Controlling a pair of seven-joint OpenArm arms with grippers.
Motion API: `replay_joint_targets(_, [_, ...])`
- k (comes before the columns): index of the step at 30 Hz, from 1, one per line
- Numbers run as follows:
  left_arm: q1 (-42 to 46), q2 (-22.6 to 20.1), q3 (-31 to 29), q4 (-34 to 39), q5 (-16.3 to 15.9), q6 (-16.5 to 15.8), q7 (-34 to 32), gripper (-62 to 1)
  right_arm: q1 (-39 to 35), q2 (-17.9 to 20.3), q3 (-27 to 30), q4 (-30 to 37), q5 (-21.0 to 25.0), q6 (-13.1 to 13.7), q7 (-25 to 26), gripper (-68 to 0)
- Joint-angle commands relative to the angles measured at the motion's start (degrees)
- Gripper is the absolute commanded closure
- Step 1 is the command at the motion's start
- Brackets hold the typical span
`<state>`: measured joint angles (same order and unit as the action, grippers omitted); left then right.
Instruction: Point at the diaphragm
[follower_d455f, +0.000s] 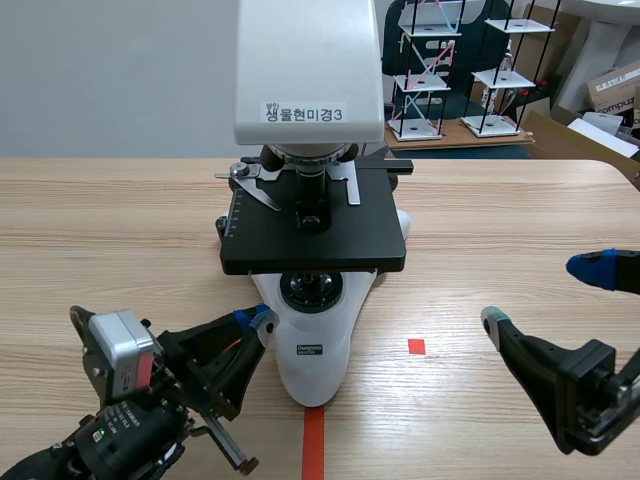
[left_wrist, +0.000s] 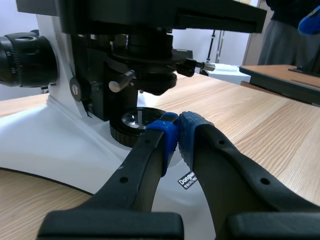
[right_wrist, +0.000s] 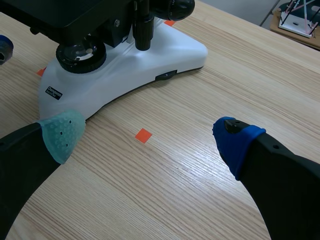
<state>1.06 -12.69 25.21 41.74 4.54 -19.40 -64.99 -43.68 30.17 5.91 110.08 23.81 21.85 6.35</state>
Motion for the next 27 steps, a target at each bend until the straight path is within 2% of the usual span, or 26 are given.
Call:
replay_joint_targets(1, [-0.46,1.31,-0.04,0.52,-0.04,1.07,-1.46,-3.7,0.52,0.44,0.39,0.48,0.44,0.04,0.98,-56.2])
replay_joint_targets(5, [-1.31,2.91,-0.04,-1.51,2.6,1.95,-2.99,-3.7,0.52,0.44,0.39,0.48,0.44,0.04,0.96,-56.2])
replay_joint_targets(13, [-3.34,5.33,-0.04,-4.92,2.62,2.36,-3.34,-3.7,0.55,0.42,0.39,0.48,0.44,0.04,0.98,-56.2])
replay_joint_targets(27, [-3.48,5.35,-0.04,-5.05,4.35,2.36,-4.04,-3.7,0.55,0.42,0.39,0.48,0.44,0.04,1.01,-56.2])
